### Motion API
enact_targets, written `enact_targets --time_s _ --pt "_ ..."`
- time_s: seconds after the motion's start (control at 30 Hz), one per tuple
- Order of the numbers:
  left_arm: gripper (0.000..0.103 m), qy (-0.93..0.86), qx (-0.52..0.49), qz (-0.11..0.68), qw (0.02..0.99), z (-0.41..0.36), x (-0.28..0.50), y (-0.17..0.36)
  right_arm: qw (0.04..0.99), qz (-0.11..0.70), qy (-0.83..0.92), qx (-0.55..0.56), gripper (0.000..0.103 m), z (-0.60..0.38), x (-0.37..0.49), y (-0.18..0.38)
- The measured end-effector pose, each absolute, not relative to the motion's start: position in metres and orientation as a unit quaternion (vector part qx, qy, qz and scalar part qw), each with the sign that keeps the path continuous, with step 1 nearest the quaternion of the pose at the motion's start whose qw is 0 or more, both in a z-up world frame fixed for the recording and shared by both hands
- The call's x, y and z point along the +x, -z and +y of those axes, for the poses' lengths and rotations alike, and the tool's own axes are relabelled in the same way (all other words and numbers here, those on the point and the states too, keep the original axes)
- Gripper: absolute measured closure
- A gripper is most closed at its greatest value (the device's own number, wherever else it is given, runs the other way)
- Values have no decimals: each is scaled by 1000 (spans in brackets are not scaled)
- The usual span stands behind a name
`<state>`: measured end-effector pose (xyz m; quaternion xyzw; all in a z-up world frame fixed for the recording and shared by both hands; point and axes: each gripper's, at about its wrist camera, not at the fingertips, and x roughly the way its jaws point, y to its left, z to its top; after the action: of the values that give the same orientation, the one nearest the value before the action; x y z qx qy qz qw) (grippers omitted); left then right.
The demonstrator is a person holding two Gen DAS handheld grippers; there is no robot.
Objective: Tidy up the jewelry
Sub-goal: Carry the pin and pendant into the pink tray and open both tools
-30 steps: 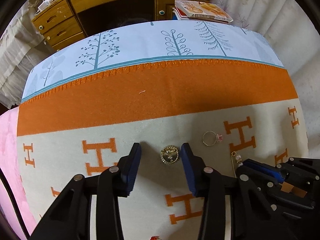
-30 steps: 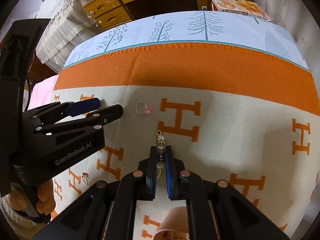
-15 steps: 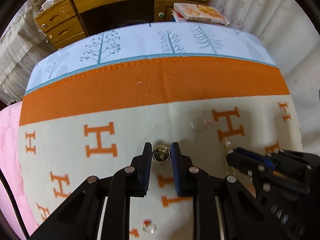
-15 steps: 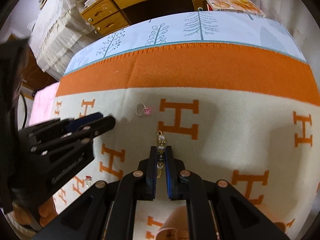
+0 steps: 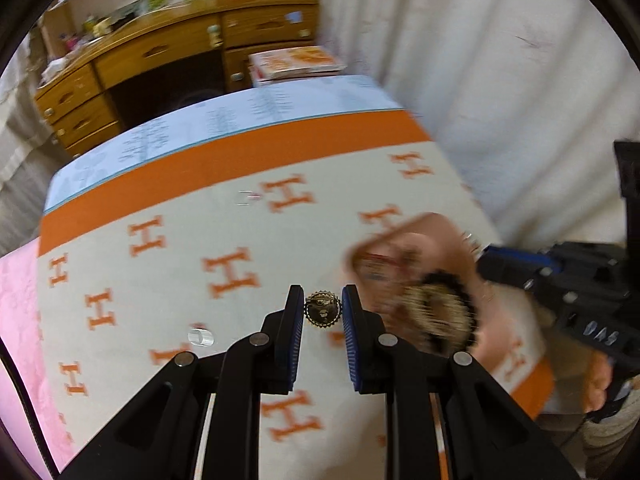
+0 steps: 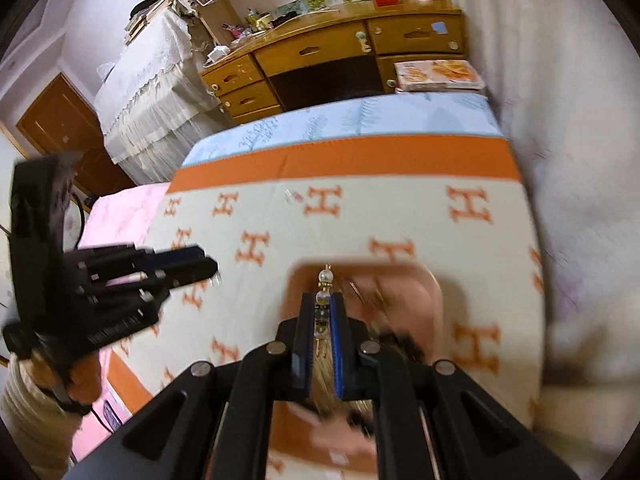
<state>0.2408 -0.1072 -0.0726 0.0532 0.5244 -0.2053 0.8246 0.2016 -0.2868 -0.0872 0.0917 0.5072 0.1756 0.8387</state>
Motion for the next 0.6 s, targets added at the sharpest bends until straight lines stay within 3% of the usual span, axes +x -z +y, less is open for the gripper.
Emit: enact_targets --time_s 0.33,0.37,0.4,0.6 --pt "85 212 93 544 807 -182 243 98 842 517 -134 78 95 -312 200 102" --pt "78 209 90 550 804 -185 244 102 842 517 -133 79 95 -311 204 103" --pt "62 204 84 555 802 -185 246 105 843 517 -127 77 95 -309 210 104" --pt "38 178 61 551 813 -163 248 99 844 520 -114 66 94 -305 220 108"
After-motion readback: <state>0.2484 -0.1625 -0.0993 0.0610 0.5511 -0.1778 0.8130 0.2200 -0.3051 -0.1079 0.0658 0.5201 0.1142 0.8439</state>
